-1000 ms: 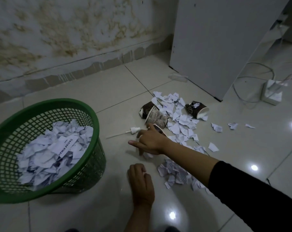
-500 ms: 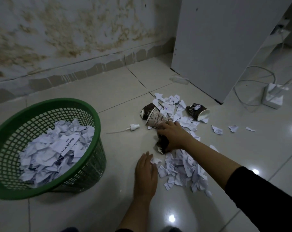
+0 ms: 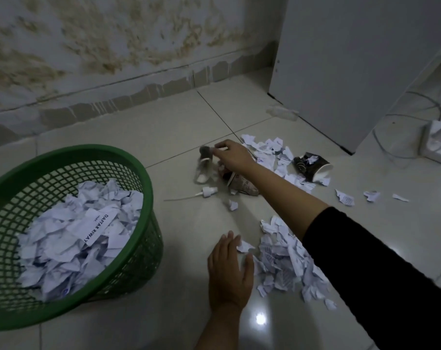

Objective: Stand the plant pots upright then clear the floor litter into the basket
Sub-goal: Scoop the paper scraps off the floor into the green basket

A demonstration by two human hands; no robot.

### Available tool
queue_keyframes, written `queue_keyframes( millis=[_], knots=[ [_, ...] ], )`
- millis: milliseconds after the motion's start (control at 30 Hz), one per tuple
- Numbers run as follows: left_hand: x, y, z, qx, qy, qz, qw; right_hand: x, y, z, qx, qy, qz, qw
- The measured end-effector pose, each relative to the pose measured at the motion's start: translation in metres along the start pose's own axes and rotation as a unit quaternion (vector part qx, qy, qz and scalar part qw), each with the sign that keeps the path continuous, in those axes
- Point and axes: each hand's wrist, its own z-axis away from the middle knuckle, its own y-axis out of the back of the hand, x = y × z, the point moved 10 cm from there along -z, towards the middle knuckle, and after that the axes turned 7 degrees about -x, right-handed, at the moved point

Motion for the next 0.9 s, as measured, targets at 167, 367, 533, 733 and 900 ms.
queue_keyframes(
  millis=[167, 367, 533, 733, 900],
  knots=[
    [0.001, 0.003, 0.0, 0.0, 0.007, -0.016, 1.0, 0.023, 0.031, 0.011, 0.028, 0.005, 0.255, 0.967],
    [0.002, 0.002, 0.0, -0.006, 0.004, -0.022, 1.0, 0.061, 0.013, 0.001, -0.057, -0.028, 0.362, 0.93],
    [0.002, 0.001, 0.0, -0.004, 0.003, -0.022, 1.0, 0.031, 0.034, -0.024, 0.035, 0.012, 0.23, 0.972],
    [0.0, 0.0, 0.0, -0.003, -0.001, -0.02, 1.0, 0.035, 0.047, 0.001, 0.18, 0.066, 0.016, 0.981],
    [0.0, 0.001, -0.001, 0.011, -0.011, -0.009, 1.0, 0.066, -0.012, 0.043, 0.006, 0.159, 0.217, 0.963]
  ],
)
